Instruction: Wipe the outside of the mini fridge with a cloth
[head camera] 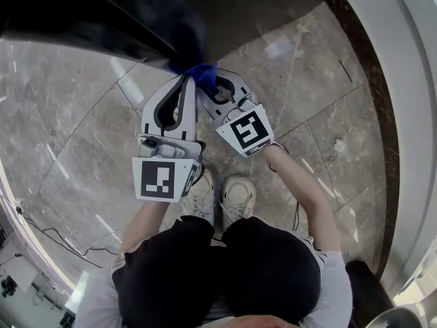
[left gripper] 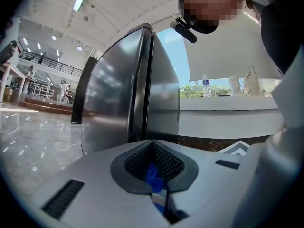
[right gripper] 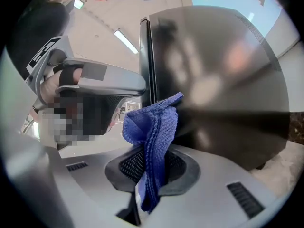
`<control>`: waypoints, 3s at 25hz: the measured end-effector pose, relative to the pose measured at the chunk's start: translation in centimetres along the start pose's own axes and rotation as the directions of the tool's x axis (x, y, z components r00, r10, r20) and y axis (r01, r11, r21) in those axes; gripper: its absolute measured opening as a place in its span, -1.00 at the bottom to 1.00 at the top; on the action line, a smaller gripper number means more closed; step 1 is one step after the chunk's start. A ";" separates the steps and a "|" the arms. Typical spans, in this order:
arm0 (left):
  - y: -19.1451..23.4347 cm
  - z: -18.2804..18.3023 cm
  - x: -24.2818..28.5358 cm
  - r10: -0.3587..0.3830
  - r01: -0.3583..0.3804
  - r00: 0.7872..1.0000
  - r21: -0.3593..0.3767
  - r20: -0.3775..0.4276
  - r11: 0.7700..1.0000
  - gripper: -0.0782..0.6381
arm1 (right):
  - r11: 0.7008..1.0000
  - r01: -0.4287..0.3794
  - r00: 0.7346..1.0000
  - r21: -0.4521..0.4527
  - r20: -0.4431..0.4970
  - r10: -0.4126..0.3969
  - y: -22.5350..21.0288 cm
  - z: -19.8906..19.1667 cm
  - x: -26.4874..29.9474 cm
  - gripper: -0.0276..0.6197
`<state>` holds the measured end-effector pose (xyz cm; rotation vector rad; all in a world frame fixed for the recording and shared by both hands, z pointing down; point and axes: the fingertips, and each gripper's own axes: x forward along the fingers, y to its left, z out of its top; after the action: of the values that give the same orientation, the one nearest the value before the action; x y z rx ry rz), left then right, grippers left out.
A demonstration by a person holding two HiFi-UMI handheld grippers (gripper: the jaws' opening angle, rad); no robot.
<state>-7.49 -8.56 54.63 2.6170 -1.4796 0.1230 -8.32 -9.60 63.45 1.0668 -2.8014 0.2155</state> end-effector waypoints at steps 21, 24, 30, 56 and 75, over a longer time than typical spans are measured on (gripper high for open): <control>-1.0 -0.7 2.2 -0.026 0.026 1.000 -0.042 -0.003 0.999 -0.77 | 0.938 0.346 0.938 -0.008 0.003 -0.346 -15.0 -0.5 -5.9 -0.68; -1.4 -0.7 2.4 -0.030 0.030 1.000 -0.044 -0.006 0.999 -0.77 | 0.925 0.378 0.926 -0.032 -0.001 -0.378 -16.9 -0.5 -6.6 -0.68; -2.1 -1.2 3.4 -0.052 0.052 0.999 -0.044 -0.012 0.998 -0.77 | 0.887 0.461 0.887 -0.039 -0.004 -0.461 -21.2 -0.7 -8.3 -0.68; -2.9 -2.3 5.6 -0.083 0.080 0.996 -0.052 -0.039 0.995 -0.77 | 0.686 0.726 0.688 0.049 -0.022 -0.726 -35.1 -1.0 -14.0 -0.68; -4.7 0.9 5.8 -0.107 0.108 0.994 -0.053 0.012 0.993 -0.77 | 0.644 0.745 0.649 0.173 0.036 -0.760 -29.0 2.6 -17.2 -0.68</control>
<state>-0.53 -11.20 54.19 2.6506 -1.3220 0.0593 23.63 -20.34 60.33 2.2246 -2.1540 0.2614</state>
